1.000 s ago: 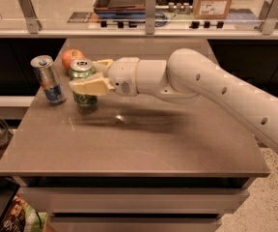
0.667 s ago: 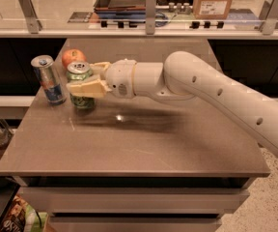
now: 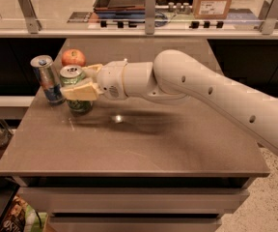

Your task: Move green can near redbull can

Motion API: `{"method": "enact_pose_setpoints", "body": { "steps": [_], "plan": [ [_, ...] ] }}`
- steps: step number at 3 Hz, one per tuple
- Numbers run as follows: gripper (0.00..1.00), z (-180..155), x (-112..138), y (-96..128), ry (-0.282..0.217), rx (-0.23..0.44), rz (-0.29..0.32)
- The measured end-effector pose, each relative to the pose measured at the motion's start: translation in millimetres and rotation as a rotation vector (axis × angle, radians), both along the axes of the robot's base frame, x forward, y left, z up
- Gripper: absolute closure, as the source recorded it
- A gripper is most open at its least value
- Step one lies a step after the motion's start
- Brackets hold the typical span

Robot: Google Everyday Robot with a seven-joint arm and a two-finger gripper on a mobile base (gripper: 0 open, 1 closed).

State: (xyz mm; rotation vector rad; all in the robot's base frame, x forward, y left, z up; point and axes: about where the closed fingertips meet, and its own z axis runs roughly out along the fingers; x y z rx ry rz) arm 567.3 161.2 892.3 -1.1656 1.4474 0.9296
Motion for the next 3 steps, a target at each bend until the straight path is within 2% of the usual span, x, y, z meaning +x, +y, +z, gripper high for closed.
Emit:
{"method": "enact_pose_setpoints", "body": {
  "steps": [1,3],
  "plan": [
    [0.83,0.5,-0.9,1.7,-0.001,0.001,0.004],
    [0.36,1.1,-3.2,5.8,-0.001,0.000,0.011]
  ]
}}
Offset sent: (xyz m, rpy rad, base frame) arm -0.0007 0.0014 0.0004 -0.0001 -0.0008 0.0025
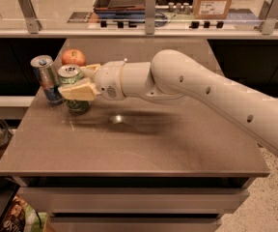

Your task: Move green can near redbull can

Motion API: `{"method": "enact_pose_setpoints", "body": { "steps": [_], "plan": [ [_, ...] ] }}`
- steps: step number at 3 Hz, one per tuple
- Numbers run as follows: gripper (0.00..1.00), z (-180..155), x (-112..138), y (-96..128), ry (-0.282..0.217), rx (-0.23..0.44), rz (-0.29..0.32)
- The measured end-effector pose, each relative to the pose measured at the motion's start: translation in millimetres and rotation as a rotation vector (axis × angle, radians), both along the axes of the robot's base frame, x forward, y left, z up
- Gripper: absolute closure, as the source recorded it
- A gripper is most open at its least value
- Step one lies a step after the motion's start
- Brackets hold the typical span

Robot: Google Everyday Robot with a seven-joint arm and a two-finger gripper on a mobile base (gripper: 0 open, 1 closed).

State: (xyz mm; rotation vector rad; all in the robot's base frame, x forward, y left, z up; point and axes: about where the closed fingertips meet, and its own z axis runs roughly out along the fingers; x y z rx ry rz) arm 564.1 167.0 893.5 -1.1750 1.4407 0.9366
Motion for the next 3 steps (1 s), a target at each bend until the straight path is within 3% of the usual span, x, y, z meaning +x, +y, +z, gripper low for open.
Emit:
{"method": "enact_pose_setpoints", "body": {
  "steps": [1,2,3],
  "plan": [
    [0.13,0.3,-1.2,2.1,0.000,0.000,0.004],
    [0.00,0.6,-2.3,4.0,-0.001,0.000,0.008],
    [0.00,0.6,-2.3,4.1,-0.001,0.000,0.008]
  ]
}}
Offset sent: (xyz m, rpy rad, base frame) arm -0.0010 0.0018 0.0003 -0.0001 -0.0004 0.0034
